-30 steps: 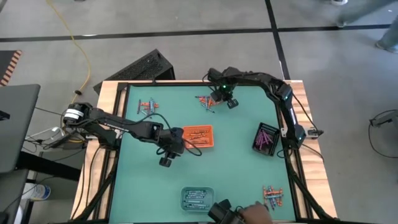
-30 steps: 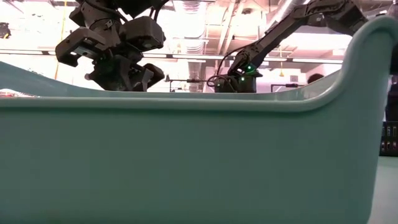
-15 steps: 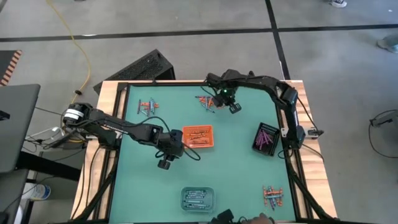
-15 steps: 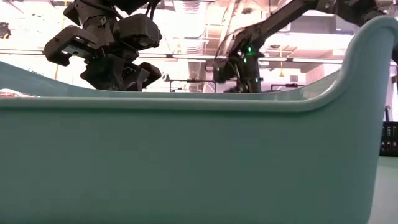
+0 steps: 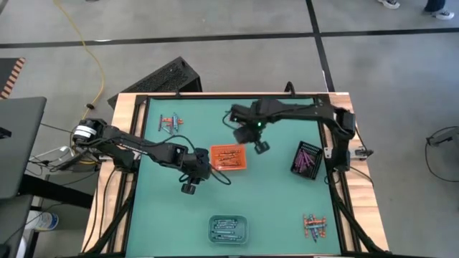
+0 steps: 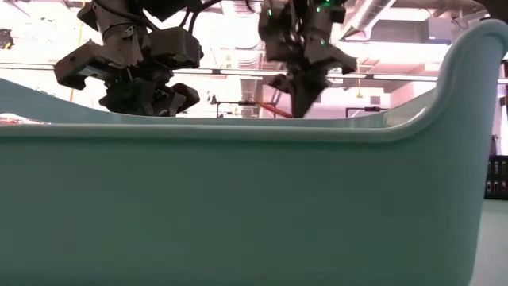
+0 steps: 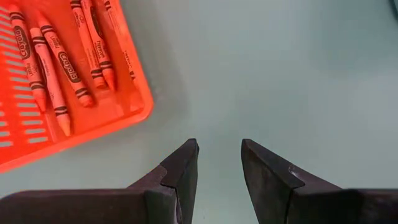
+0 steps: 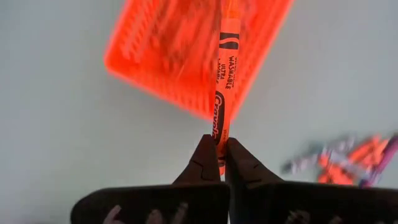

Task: Sort crayons
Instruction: Put the orange crayon into the orange bin

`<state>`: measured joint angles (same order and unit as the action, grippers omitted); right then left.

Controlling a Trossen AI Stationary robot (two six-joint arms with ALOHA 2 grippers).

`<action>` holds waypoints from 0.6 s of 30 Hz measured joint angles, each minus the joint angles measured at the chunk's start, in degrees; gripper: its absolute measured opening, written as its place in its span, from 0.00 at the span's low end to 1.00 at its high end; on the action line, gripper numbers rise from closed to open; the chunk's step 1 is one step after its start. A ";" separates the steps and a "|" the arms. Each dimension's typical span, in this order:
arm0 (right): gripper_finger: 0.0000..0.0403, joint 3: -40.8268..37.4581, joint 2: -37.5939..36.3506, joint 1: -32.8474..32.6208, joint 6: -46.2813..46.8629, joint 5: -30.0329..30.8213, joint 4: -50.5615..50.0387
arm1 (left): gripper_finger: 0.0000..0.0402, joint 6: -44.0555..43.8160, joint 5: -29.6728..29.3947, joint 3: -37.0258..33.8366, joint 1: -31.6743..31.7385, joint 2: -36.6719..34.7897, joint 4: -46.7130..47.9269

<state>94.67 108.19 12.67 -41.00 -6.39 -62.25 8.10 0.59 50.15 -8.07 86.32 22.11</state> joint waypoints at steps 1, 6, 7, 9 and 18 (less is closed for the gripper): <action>0.00 0.00 -0.13 -1.26 0.85 -0.01 1.28 | 0.28 -0.02 -0.39 0.00 -0.06 0.00 0.04; 0.00 0.00 -0.12 -6.58 5.00 0.26 9.51 | 0.28 -1.93 -11.22 -0.02 -1.19 -1.88 4.29; 0.00 0.02 -0.12 -7.31 5.47 0.25 10.81 | 0.28 -2.59 -13.92 0.00 -1.53 -2.82 4.75; 0.00 0.04 -0.12 -8.35 6.47 0.26 12.31 | 0.28 -3.59 -18.22 0.00 -2.18 -4.99 5.74; 0.00 -2.88 -0.10 -7.65 13.90 0.34 15.91 | 0.28 -5.84 -20.22 0.00 -2.52 -13.42 6.14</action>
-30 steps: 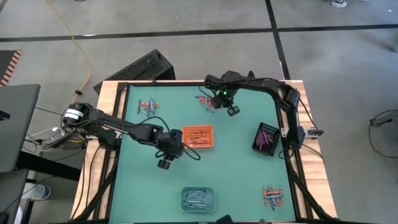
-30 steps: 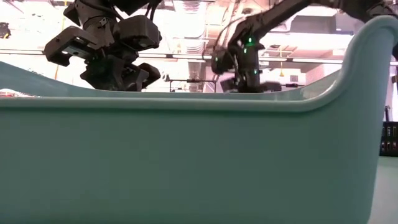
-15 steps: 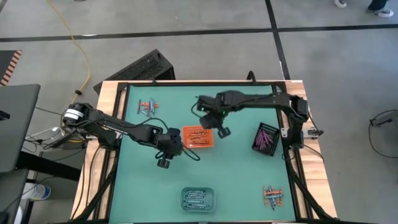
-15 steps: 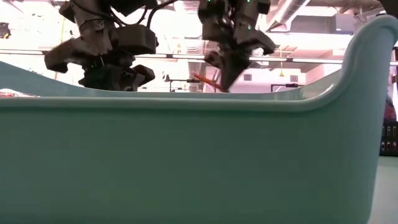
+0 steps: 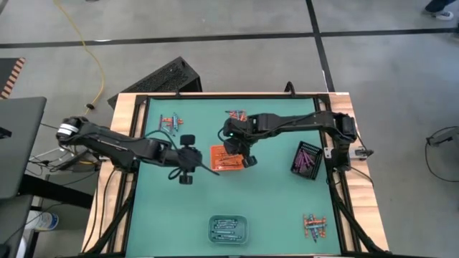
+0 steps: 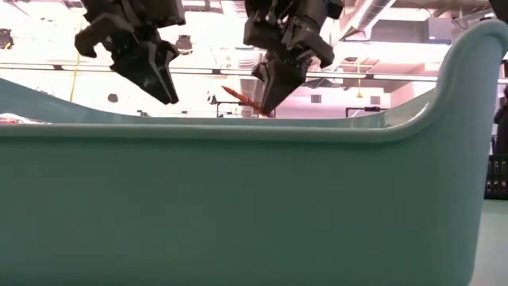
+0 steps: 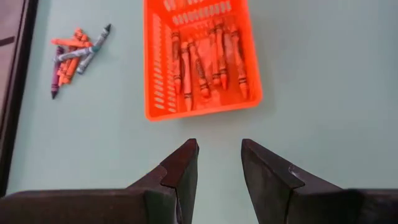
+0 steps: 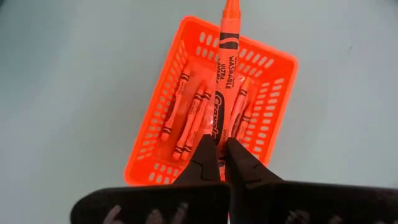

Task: Sort crayons
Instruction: Put the orange crayon into the orange bin

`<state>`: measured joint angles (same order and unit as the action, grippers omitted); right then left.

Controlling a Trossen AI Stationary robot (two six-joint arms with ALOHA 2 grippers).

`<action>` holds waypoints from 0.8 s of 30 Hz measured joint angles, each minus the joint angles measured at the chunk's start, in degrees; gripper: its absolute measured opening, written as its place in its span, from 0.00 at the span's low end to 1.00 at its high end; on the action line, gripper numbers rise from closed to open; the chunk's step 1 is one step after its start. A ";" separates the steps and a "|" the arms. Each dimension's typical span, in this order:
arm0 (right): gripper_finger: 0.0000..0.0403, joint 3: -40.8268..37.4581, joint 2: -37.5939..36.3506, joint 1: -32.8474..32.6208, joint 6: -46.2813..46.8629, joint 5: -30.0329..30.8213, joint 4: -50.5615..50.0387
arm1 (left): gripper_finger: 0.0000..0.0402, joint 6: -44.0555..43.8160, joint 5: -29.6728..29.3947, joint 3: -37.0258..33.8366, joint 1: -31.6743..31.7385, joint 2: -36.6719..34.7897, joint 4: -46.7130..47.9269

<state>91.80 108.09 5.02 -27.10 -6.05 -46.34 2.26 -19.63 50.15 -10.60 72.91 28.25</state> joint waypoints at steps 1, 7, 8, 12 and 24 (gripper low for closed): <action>0.00 -0.66 0.00 0.13 0.96 -0.30 0.53 | 0.28 0.02 0.58 0.00 -0.02 -0.74 0.31; 0.00 -3.53 0.04 1.15 4.58 -1.53 3.30 | 0.28 0.01 5.73 0.00 -0.01 -3.32 0.52; 0.00 -3.57 0.04 1.17 5.01 -1.53 3.62 | 0.28 0.01 5.74 0.00 0.01 -3.35 -0.03; 0.00 -3.57 0.04 1.14 6.19 -1.60 3.61 | 0.28 0.02 5.80 0.00 0.01 -3.30 0.33; 0.00 -3.57 0.04 1.08 7.63 -3.05 3.80 | 0.28 0.02 5.78 0.00 0.01 -2.63 0.60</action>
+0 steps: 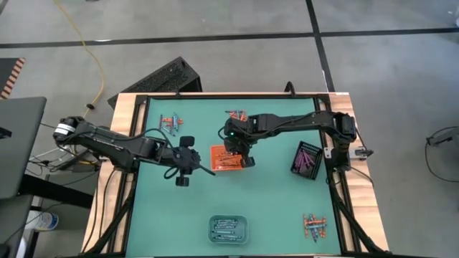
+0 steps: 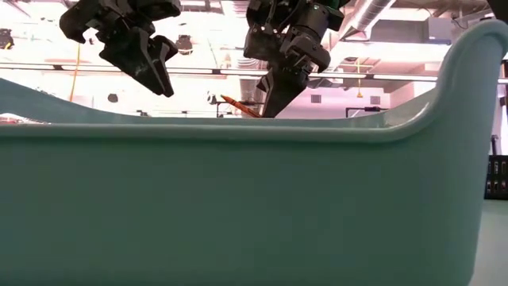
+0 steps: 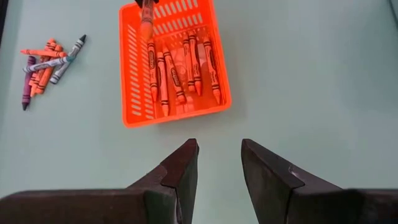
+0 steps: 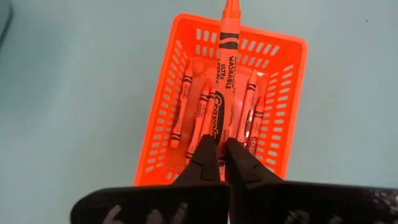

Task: Sort crayons
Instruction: Put the orange crayon into the orange bin

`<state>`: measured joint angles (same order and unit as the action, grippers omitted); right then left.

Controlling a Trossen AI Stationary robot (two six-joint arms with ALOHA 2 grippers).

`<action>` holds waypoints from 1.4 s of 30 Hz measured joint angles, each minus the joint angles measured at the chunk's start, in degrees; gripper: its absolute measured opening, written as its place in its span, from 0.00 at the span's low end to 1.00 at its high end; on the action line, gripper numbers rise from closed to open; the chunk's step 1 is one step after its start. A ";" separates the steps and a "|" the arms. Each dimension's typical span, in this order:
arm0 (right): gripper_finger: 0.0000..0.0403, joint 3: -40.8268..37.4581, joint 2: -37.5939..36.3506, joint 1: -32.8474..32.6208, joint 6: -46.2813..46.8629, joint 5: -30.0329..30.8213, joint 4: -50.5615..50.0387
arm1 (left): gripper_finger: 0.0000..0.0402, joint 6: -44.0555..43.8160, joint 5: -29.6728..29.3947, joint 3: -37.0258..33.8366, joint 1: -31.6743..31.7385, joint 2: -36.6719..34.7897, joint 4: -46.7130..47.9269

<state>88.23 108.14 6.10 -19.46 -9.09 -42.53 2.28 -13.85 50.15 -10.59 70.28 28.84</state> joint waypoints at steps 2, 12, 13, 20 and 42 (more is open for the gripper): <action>0.00 0.00 0.00 0.00 0.02 -0.09 0.03 | 0.28 0.00 0.00 0.00 0.00 0.00 -0.02; 0.00 -0.02 0.00 0.05 1.17 -0.12 1.29 | 0.28 0.02 -0.02 0.00 0.00 0.00 0.00; 0.00 -0.02 0.00 0.05 1.46 -0.22 1.66 | 0.28 0.02 -0.02 0.00 0.00 0.00 0.00; 0.00 -2.22 -0.04 0.83 3.48 -3.61 5.39 | 0.28 0.02 -0.02 0.00 0.00 0.00 0.00; 0.46 -2.43 3.43 2.40 6.92 -2.39 2.09 | 0.28 0.04 -0.04 0.00 0.02 0.02 0.17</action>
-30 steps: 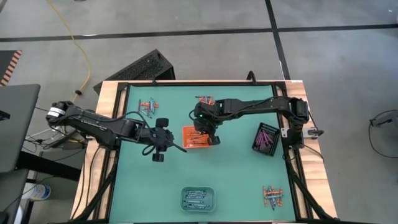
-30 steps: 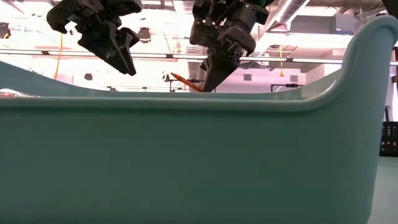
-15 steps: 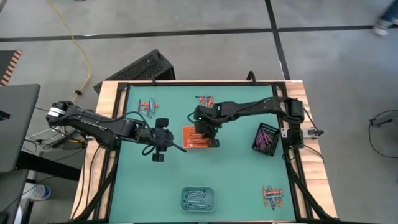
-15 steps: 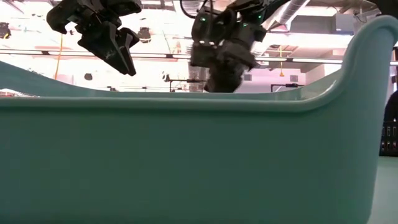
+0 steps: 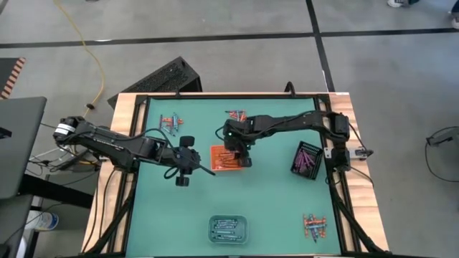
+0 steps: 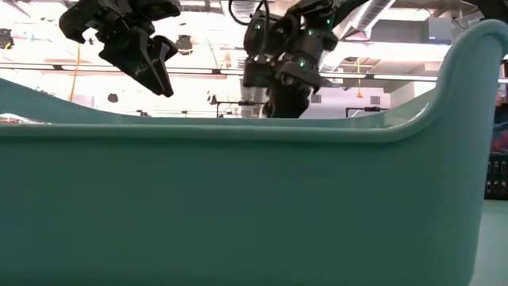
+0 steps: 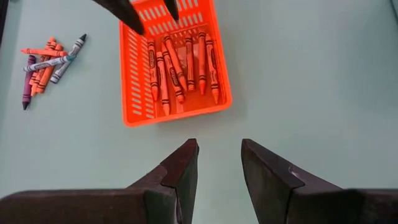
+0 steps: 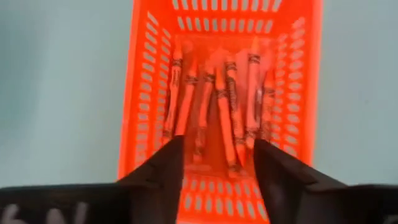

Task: Sort crayons
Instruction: Put the orange crayon into the orange bin

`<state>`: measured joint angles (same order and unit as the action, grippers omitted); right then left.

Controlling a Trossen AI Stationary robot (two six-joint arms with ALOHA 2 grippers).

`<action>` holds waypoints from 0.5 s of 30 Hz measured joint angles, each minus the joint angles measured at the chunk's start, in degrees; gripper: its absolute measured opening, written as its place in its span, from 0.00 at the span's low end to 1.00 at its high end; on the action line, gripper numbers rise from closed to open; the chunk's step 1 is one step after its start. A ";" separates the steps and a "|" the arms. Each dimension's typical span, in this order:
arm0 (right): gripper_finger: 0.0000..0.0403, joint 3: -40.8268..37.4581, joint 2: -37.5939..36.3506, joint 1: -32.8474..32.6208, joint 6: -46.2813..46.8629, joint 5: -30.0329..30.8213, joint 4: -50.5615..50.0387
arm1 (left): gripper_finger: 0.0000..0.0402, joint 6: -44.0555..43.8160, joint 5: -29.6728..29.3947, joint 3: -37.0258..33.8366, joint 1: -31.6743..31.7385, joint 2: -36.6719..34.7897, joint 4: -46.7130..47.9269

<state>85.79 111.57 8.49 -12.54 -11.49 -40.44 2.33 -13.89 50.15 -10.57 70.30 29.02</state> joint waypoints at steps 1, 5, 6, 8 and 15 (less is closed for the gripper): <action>0.49 1.10 -0.16 0.20 -0.65 0.67 -1.93 | 0.28 0.00 -0.01 0.00 0.00 0.00 0.00; 0.54 5.45 -1.83 0.91 -6.82 7.94 -8.79 | 0.28 0.00 -0.02 0.00 0.00 0.00 0.00; 0.54 5.90 -2.44 1.22 -9.68 10.16 -9.69 | 0.28 0.00 0.00 0.00 0.00 0.00 0.00; 0.53 5.95 -3.75 2.34 -15.42 14.09 -10.14 | 0.28 0.00 0.02 0.00 0.00 0.00 0.02; 0.46 5.86 -4.06 12.81 -29.20 11.04 -11.26 | 0.28 0.00 0.00 0.00 0.00 0.00 0.04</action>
<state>91.66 107.51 21.31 -41.75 -0.45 -51.70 2.33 -13.89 50.15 -10.57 70.30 29.05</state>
